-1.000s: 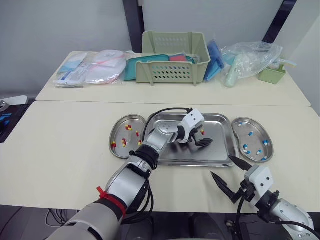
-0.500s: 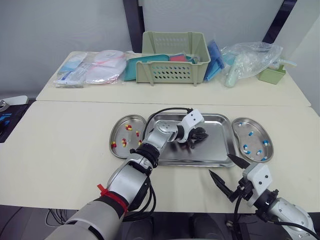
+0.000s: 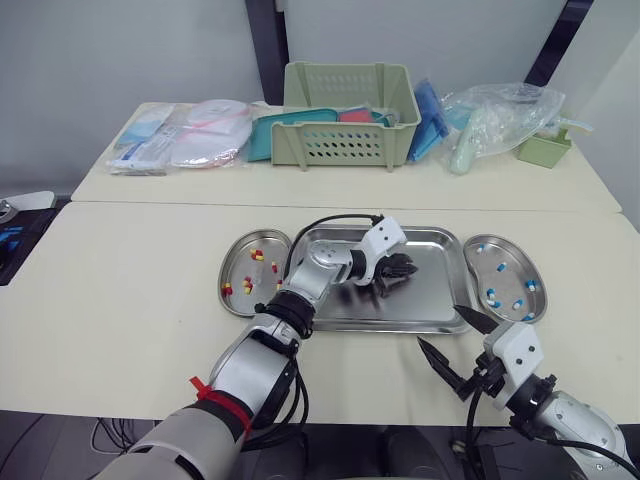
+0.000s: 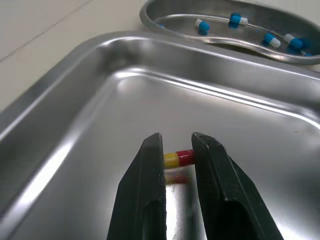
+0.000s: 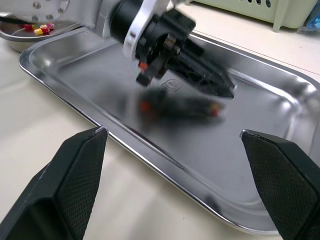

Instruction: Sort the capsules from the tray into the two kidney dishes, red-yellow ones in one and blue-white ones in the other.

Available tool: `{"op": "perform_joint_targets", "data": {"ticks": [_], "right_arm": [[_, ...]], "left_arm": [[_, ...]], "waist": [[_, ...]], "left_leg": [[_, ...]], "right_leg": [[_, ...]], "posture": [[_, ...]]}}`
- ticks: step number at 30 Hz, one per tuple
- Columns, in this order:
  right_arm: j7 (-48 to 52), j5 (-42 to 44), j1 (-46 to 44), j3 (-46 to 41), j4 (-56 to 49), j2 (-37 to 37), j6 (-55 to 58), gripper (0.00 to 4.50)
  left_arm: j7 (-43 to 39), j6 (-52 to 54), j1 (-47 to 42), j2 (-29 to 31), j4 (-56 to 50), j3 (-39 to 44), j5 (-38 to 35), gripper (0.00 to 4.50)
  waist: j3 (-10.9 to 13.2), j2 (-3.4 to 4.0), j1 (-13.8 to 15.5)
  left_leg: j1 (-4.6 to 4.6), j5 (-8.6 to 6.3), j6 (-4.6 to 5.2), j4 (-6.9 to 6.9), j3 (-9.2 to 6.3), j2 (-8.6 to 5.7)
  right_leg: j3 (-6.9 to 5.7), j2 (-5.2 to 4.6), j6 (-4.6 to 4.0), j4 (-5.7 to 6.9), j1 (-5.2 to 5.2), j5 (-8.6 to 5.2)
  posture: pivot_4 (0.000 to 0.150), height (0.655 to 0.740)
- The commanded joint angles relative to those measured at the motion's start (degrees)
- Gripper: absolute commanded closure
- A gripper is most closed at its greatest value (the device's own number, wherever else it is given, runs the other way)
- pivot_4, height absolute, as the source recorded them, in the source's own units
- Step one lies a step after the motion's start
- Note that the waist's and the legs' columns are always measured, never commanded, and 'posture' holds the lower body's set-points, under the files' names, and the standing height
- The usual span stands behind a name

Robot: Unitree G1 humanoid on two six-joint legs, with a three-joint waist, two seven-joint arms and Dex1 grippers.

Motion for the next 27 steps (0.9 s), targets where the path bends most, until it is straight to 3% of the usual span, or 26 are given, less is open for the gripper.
{"op": "perform_joint_targets", "data": {"ticks": [1,6,12,19,25,26,27], "right_arm": [[1.97,1.18,-0.25,-0.83,-2.66,-1.82,-0.76,0.0],[6.16,3.82,-1.65,-0.5,-3.91,-5.96,0.77,0.0],[13.37,7.57,-3.91,1.12,-4.8,-11.95,2.13,0.0],[17.56,10.46,-11.97,3.14,-1.89,-13.94,3.2,0.0],[17.59,11.16,-15.3,4.69,-0.72,-13.24,4.62,0.0],[17.47,11.31,-15.51,4.79,-0.71,-13.12,4.85,0.0],[17.37,11.4,-15.7,4.89,-0.72,-13.06,5.04,0.0]], "left_arm": [[-1.03,7.35,3.07,3.81,-15.42,2.35,-3.13,4.01],[-0.3,22.99,11.73,15.05,-38.14,7.48,-7.54,4.01],[3.04,37.72,21.79,27.62,-54.53,17.21,-12.22,4.01],[6.74,43.61,31.12,34.07,-61.09,23.42,-15.32,4.01],[10.36,44.6,33.27,34.18,-59.96,25.76,-16.97,4.01],[10.78,45.11,33.16,34.02,-59.46,26.48,-17.65,3.46],[11.01,45.47,33.03,34.03,-59.13,26.9,-18.27,3.27]], "waist": [[-0.02,0.04,-0.08],[-0.07,0.13,-0.47],[-0.06,0.11,0.08],[-0.03,0.04,0.39],[-0.01,-0.01,0.35],[0.0,-0.03,0.33],[0.0,-0.03,0.32]], "left_leg": [[0.0,0.0,0.0,0.0,-0.02,0.0],[0.04,0.0,0.0,-0.01,-0.03,0.03],[0.03,-0.01,0.03,0.02,-0.07,0.03],[0.02,-0.02,0.04,0.07,-0.1,0.03],[0.0,-0.02,0.04,0.07,-0.12,0.03],[0.0,-0.02,0.04,0.07,-0.12,0.03],[0.0,-0.02,0.04,0.07,-0.12,0.04]], "right_leg": [[-0.02,0.0,0.0,0.0,0.01,0.0],[-0.01,0.01,0.0,0.01,0.03,0.0],[-0.03,0.0,0.0,-0.01,0.06,0.0],[-0.06,-0.01,0.0,-0.02,0.08,0.0],[-0.1,-0.01,0.0,-0.02,0.07,0.0],[-0.09,-0.01,0.0,-0.01,0.07,0.0],[-0.1,-0.01,0.0,-0.01,0.07,0.0]], "posture": [[0.15,0.74],[0.15,0.74],[0.15,0.74],[0.15,0.74],[0.15,0.74],[0.15,0.74],[0.15,0.74]]}}
